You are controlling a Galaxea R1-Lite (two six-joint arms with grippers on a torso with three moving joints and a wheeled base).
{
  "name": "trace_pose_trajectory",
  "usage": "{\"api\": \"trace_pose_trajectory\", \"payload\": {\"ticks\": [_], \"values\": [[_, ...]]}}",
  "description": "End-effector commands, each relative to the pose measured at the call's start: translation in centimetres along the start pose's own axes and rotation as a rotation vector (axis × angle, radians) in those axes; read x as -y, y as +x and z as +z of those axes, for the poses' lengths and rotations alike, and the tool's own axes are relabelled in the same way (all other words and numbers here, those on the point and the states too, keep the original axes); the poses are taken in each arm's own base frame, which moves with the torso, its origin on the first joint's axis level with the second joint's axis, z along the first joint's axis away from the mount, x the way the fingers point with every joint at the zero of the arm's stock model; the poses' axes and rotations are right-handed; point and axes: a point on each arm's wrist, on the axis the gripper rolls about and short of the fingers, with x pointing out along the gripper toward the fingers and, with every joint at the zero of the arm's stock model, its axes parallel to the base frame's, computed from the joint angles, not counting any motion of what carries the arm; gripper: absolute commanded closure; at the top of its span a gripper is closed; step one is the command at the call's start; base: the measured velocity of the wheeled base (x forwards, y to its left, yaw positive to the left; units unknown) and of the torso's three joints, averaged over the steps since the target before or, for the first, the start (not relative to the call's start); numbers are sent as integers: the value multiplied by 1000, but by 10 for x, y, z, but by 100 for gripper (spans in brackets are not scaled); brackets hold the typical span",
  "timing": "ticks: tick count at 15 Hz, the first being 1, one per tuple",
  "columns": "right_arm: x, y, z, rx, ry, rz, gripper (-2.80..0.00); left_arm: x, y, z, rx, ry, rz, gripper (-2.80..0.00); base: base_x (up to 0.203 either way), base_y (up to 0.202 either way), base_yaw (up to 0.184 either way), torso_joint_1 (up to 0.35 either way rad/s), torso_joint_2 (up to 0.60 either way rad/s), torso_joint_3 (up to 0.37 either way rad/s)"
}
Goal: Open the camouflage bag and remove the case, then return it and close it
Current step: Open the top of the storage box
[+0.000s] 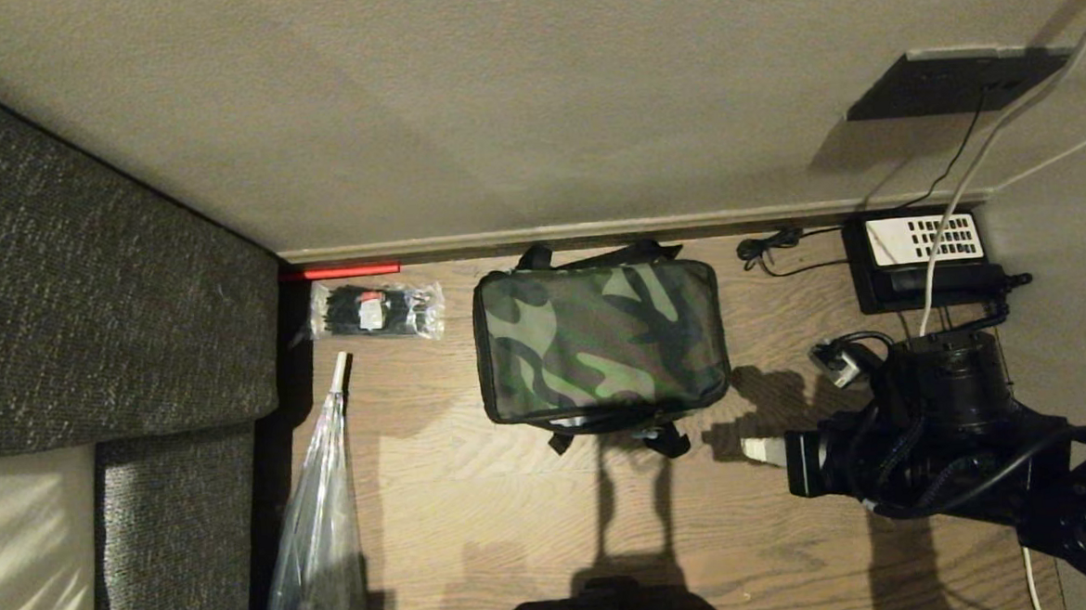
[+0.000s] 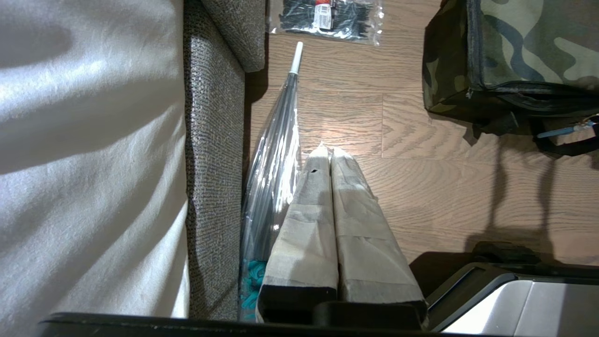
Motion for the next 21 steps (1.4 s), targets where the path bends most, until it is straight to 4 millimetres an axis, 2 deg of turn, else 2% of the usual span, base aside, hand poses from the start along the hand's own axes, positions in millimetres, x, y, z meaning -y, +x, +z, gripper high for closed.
{"api": "trace_pose_trajectory", "payload": {"ticks": [1,10,11,13,15,16,17,21], "values": [[-14,15,-5,9,-24,29,0,0,0,-1,-3,0,1,0,0,0,0,0,0,0],[-14,15,-5,10,-23,29,0,0,0,-1,-3,0,1,0,0,0,0,0,0,0],[-14,15,-5,13,-24,28,-280,0,0,-1,-2,0,1,0,0,0,0,0,0,0],[-19,36,-10,36,-47,-50,-280,0,0,-1,-1,0,1,0,0,0,0,0,0,0],[-13,76,-38,-16,-82,-183,-280,0,0,-1,-1,0,1,0,0,0,0,0,0,0],[-13,90,-48,-19,-102,-237,-280,0,0,-1,-1,0,1,0,0,0,0,0,0,0],[-15,98,-51,0,-121,-273,-280,0,0,-1,-1,0,1,0,0,0,0,0,0,0],[-17,99,-51,10,-127,-276,-280,0,0,-1,-1,0,1,0,0,0,0,0,0,0]]}}
